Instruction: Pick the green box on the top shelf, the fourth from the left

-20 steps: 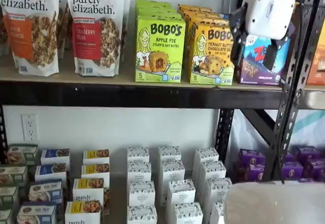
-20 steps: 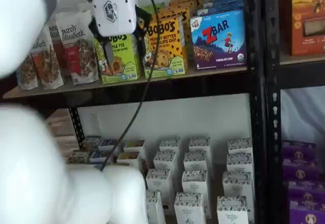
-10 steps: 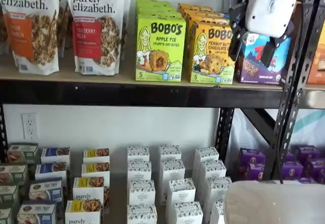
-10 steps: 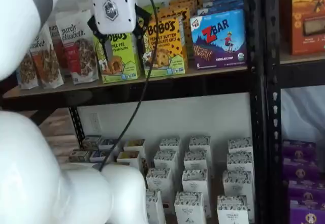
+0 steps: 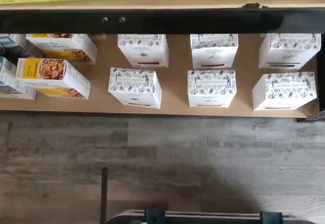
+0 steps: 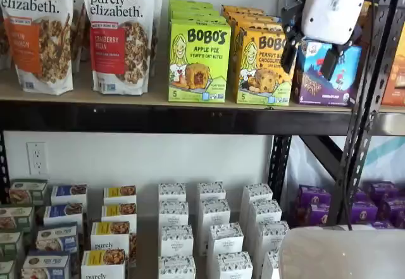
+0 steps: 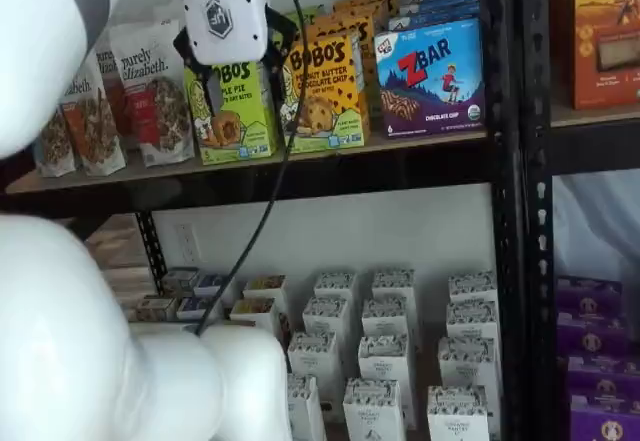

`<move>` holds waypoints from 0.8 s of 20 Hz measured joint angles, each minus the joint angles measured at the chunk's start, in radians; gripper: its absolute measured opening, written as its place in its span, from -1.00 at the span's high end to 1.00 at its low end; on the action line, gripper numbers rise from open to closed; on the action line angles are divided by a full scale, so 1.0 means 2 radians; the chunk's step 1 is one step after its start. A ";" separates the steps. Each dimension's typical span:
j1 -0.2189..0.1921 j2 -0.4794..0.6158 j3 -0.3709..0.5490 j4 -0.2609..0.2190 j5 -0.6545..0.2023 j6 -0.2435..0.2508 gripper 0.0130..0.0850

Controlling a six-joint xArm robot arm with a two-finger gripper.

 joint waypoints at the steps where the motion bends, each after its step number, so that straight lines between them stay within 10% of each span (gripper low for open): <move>1: 0.004 0.000 0.001 -0.001 -0.004 0.003 -1.00; 7: 0.017 0.003 0.004 0.007 -0.024 0.016 -1.00; 16: 0.091 0.045 -0.016 -0.017 -0.071 0.080 -1.00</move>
